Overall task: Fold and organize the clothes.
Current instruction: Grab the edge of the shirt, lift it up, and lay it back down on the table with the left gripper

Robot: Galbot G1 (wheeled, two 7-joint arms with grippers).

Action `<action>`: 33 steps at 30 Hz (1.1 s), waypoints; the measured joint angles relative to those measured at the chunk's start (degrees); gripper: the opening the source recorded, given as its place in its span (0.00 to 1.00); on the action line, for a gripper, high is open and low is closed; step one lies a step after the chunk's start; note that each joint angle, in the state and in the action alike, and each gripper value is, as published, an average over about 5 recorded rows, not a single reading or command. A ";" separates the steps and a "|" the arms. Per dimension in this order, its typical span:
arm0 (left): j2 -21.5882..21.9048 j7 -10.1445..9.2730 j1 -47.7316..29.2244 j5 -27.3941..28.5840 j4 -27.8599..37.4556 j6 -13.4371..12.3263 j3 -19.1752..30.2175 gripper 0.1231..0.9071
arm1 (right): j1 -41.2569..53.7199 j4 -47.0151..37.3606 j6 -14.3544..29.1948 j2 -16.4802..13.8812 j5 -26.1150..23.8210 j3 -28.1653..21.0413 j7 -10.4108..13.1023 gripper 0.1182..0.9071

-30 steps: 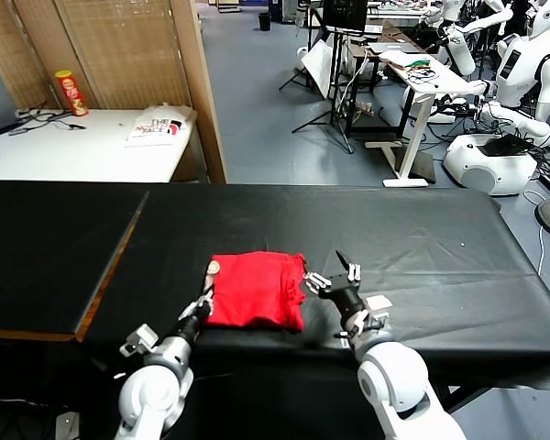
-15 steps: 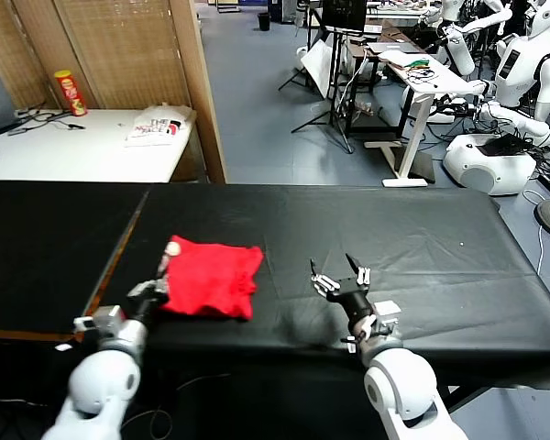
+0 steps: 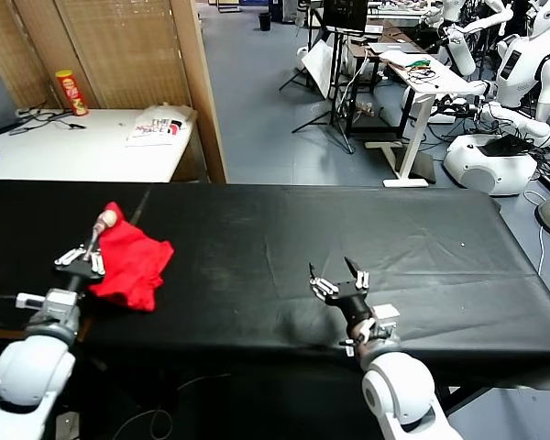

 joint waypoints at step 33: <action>-20.20 6.89 -0.30 -6.33 -5.00 -6.94 25.38 0.84 | 1.20 -2.35 -8.52 -2.10 12.09 -3.23 -0.61 0.86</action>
